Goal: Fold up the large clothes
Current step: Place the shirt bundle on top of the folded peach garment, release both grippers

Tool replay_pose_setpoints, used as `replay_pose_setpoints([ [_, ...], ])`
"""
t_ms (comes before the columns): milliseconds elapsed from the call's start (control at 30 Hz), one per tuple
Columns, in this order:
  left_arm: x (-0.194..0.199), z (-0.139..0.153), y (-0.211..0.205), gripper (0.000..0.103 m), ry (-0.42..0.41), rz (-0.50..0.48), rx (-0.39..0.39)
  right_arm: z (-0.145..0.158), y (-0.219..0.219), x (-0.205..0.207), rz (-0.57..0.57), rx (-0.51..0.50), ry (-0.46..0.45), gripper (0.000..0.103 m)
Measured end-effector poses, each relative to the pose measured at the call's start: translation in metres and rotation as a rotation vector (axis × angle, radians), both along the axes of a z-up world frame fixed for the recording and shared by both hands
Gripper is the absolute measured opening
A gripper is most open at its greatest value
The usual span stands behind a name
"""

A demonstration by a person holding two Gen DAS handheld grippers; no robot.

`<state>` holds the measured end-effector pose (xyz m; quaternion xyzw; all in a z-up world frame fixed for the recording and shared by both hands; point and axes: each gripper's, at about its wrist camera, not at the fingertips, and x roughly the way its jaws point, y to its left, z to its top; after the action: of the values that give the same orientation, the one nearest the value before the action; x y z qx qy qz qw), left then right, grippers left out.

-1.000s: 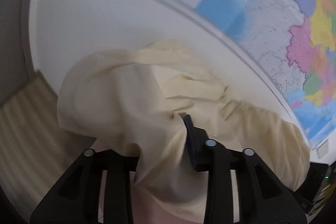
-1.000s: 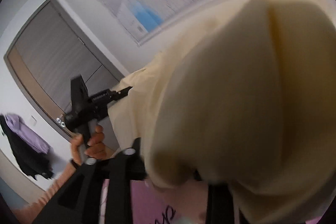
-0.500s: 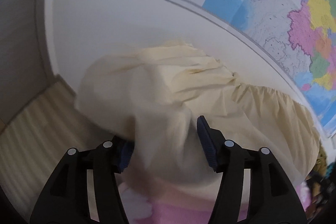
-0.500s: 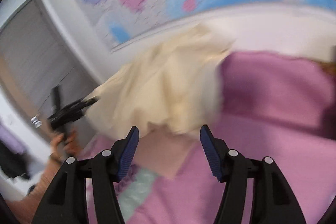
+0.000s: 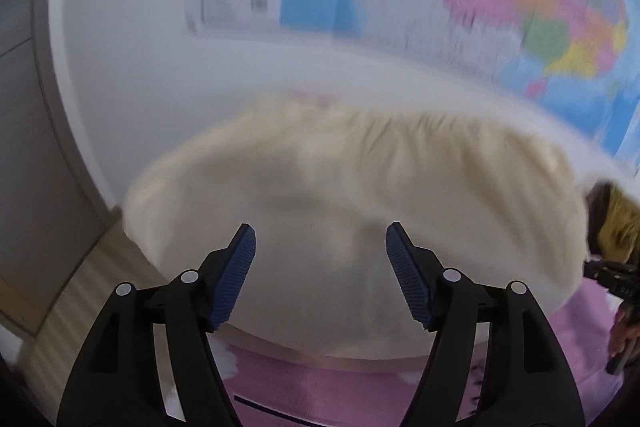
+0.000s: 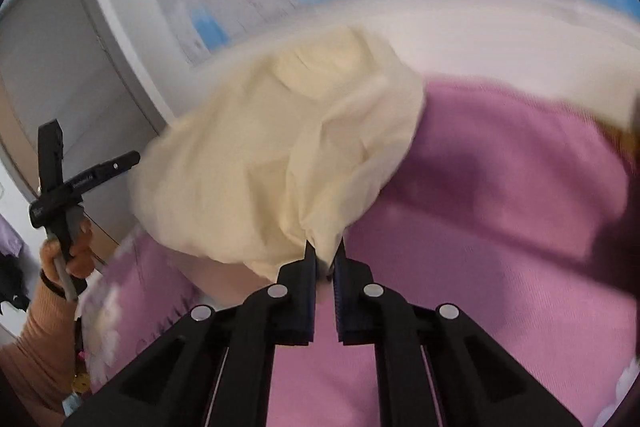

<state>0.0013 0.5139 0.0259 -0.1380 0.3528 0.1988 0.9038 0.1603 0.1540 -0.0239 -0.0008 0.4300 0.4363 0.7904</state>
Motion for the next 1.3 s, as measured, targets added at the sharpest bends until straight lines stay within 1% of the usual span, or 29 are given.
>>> replay_pose_setpoints([
  [33, 0.003, -0.008, 0.003, 0.068, 0.008, 0.009, -0.022, -0.003, -0.001, 0.001, 0.002, -0.010, 0.027, 0.008],
  [67, 0.002, -0.013, 0.006, 0.068, -0.003, 0.023, -0.042, -0.001, -0.003, -0.001, -0.004, -0.025, 0.031, 0.013],
  [100, 0.000, -0.013, 0.007, 0.068, -0.011, 0.033, -0.051, 0.006, -0.003, -0.004, -0.006, -0.032, 0.017, 0.019],
  [133, -0.002, -0.012, 0.007, 0.067, -0.020, 0.039, -0.053, 0.019, -0.004, -0.010, -0.005, -0.024, -0.017, 0.021],
  [167, -0.004, -0.009, 0.004, 0.067, -0.028, 0.044, -0.049, 0.030, -0.006, -0.016, -0.017, -0.021, -0.056, 0.028],
  [200, -0.005, -0.006, 0.000, 0.067, -0.033, 0.036, -0.041, 0.047, -0.007, -0.025, -0.020, -0.010, -0.115, 0.032],
  [233, -0.006, -0.004, -0.005, 0.067, -0.037, 0.029, -0.025, 0.057, -0.007, -0.029, -0.012, 0.008, -0.148, 0.032],
  [267, -0.007, -0.001, -0.014, 0.068, -0.037, 0.025, 0.002, 0.067, -0.007, -0.036, 0.001, 0.026, -0.182, 0.035],
  [300, -0.006, 0.001, -0.019, 0.070, -0.035, 0.018, 0.017, 0.078, 0.000, -0.041, 0.019, 0.037, -0.212, 0.041],
  [367, -0.004, 0.004, -0.035, 0.081, -0.036, 0.001, 0.040, 0.086, 0.016, -0.047, 0.058, 0.049, -0.236, 0.042],
  [467, -0.002, 0.002, -0.063, 0.085, -0.028, -0.027, 0.072, 0.078, 0.046, -0.042, 0.070, 0.023, -0.244, 0.042],
  [533, -0.002, -0.002, -0.076, 0.086, -0.015, -0.025, 0.095, 0.061, 0.063, -0.035, 0.064, -0.007, -0.216, 0.043],
  [600, 0.001, -0.009, -0.087, 0.089, -0.002, -0.041, 0.088, 0.042, 0.075, -0.031, 0.059, -0.047, -0.186, 0.043],
  [700, 0.003, -0.016, -0.097, 0.090, 0.008, -0.044, 0.089, 0.025, 0.078, -0.034, 0.061, -0.078, -0.184, 0.043],
  [800, 0.003, -0.020, -0.102, 0.090, 0.010, -0.035, 0.077, 0.025, 0.072, -0.038, 0.065, -0.094, -0.179, 0.044],
  [900, 0.000, -0.020, -0.105, 0.090, 0.010, -0.030, 0.056, 0.031, 0.067, -0.041, 0.060, -0.093, -0.184, 0.045],
  [967, -0.002, -0.017, -0.110, 0.091, 0.013, -0.020, 0.064, 0.034, 0.066, -0.046, 0.061, -0.068, -0.181, 0.054],
  [1000, -0.003, -0.016, -0.112, 0.093, 0.015, -0.015, 0.072, 0.036, 0.064, -0.049, 0.061, -0.061, -0.182, 0.056],
  [1033, -0.005, -0.014, -0.116, 0.096, 0.016, -0.007, 0.092, 0.036, 0.063, -0.052, 0.062, -0.059, -0.185, 0.057],
  [1100, -0.009, -0.009, -0.123, 0.097, 0.013, 0.006, 0.126, 0.037, 0.060, -0.063, 0.064, -0.052, -0.192, 0.064],
  [1133, -0.011, -0.008, -0.126, 0.097, 0.015, 0.011, 0.130, 0.038, 0.059, -0.067, 0.064, -0.047, -0.196, 0.066],
  [1200, -0.016, -0.006, -0.132, 0.097, 0.016, 0.021, 0.123, 0.039, 0.058, -0.075, 0.059, -0.039, -0.204, 0.076],
  [1233, -0.019, -0.005, -0.135, 0.097, 0.014, 0.028, 0.124, 0.039, 0.056, -0.081, 0.050, -0.040, -0.217, 0.083],
  [1300, -0.025, -0.005, -0.140, 0.097, 0.012, 0.044, 0.120, 0.038, 0.057, -0.086, 0.043, -0.046, -0.233, 0.086],
])
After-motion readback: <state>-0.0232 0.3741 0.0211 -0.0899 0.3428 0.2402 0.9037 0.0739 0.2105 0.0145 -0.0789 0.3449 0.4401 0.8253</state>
